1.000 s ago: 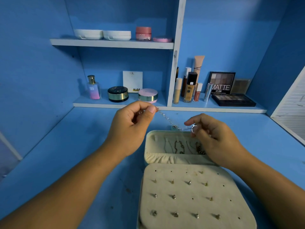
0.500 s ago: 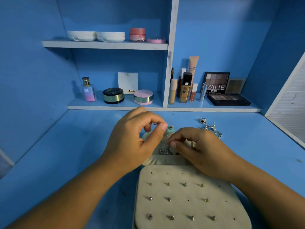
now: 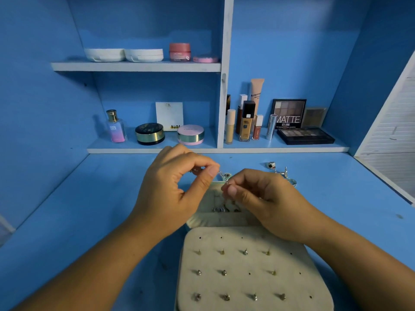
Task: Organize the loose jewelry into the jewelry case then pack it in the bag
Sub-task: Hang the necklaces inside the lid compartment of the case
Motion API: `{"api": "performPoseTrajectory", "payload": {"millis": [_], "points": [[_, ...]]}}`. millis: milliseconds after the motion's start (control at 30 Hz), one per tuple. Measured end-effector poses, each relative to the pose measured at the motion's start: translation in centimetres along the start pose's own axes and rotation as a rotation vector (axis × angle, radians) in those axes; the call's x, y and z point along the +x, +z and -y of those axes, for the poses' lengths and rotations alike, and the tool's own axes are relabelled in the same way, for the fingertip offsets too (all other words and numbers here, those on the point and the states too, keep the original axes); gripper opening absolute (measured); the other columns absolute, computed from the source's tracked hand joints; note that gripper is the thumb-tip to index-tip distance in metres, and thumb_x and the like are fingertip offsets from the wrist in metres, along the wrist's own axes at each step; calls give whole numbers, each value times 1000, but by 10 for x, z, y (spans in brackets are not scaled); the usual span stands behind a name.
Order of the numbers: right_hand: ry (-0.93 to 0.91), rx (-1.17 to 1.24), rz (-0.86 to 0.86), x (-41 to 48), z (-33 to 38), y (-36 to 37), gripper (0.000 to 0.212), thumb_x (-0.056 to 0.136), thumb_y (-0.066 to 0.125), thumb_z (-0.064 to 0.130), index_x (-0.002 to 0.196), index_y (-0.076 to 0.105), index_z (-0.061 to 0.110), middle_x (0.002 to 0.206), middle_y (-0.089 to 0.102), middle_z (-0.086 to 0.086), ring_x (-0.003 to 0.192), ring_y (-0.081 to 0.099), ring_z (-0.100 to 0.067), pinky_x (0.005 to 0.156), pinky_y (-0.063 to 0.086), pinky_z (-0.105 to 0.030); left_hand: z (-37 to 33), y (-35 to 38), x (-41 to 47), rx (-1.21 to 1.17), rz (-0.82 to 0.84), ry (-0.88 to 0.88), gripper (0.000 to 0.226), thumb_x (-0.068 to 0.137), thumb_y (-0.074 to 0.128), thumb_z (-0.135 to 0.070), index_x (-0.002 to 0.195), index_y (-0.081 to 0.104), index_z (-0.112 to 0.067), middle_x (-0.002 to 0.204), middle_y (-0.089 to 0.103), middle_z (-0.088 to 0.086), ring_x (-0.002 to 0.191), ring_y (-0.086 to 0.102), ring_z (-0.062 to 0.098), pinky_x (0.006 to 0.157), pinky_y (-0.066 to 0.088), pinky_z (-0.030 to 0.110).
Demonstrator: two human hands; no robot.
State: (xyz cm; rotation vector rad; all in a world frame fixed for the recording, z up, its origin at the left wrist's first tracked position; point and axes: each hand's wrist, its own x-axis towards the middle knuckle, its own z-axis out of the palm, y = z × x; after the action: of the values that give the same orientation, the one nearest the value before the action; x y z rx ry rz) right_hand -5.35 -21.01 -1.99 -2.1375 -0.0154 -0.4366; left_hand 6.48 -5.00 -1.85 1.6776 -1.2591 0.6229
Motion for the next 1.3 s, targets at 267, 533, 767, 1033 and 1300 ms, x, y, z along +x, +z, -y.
{"api": "performPoseTrajectory", "payload": {"millis": [267,533,767,1033,1300], "points": [[14,98,-110,2,1,-5,31,85,48,43,87,61,16,82,68,2,77,61,-14,72,51,-27,5,-1,2,32,-93,-72,20,93,58,-27,82,69,-15,78,55,-16,78,49,-1,72,35,13],[133,348,-137,3,8,-6,34,87,43,41,78,51,9,65,61,0,71,59,-22,67,53,-27,7,2,1,-170,-18,-277,21,90,54,-43,78,61,-28,72,58,-14,68,50,4,60,37,15],[208,534,-172,6,11,-9,25,84,49,37,76,58,15,53,39,5,54,48,-11,46,37,-11,-3,3,9,-954,116,-864,18,81,52,-33,75,55,-16,70,69,0,74,68,14,66,46,27],[205,690,-180,8,4,-9,23,83,51,35,75,58,15,62,53,0,60,50,-14,61,49,-23,3,2,11,-1019,98,-953,19,78,57,-34,70,50,-18,52,42,-4,49,48,11,53,47,22],[220,661,-234,9,0,-9,25,82,53,38,78,58,14,59,47,2,59,48,-13,63,47,-24,12,-1,12,-998,55,-999,17,78,61,-27,65,51,-21,72,65,-3,68,62,11,66,44,26]]}}
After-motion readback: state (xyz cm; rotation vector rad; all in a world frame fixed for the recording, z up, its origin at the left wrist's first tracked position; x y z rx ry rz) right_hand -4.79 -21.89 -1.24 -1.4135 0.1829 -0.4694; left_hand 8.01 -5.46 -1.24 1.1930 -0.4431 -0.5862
